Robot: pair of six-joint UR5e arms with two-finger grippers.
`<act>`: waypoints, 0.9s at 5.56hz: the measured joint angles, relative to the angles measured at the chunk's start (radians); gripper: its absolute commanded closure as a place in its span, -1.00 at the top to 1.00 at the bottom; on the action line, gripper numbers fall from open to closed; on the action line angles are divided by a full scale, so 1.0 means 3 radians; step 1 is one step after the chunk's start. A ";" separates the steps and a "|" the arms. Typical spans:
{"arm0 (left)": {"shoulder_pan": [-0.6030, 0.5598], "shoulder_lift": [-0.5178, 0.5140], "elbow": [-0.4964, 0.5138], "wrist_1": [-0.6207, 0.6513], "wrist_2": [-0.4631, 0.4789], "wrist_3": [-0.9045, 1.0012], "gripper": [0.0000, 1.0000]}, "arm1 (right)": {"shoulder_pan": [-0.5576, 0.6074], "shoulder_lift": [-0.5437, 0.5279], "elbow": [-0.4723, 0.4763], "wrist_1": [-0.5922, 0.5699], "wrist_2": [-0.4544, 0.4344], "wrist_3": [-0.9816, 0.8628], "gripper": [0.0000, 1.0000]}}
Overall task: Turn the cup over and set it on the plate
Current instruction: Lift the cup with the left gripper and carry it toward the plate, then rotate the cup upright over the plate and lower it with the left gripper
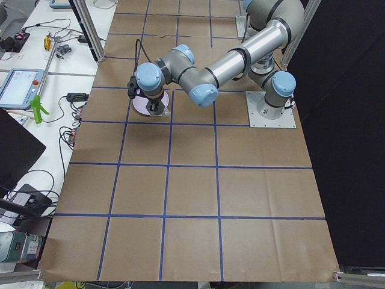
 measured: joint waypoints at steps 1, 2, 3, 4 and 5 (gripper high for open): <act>-0.0394 0.0027 0.0002 0.0260 0.0293 -0.0329 -1.00 | 0.0000 0.0000 0.0000 0.0000 0.0000 0.0000 1.00; -0.0723 0.0009 -0.0005 0.0468 0.0543 -0.0608 -1.00 | 0.0000 0.0000 0.0000 0.0000 0.0000 0.0000 1.00; -0.0988 -0.0063 -0.0028 0.0604 0.0789 -0.0769 -1.00 | 0.0000 0.0000 0.0000 0.0000 0.0000 0.0000 1.00; -0.1181 -0.0212 -0.0056 0.0751 0.1009 -0.0850 -0.99 | 0.0000 0.0000 0.0000 0.0000 0.0000 0.0000 1.00; -0.1309 -0.0386 -0.0079 0.0916 0.1150 -0.0933 -0.99 | 0.0000 0.0000 0.0000 0.0000 0.0000 0.0000 1.00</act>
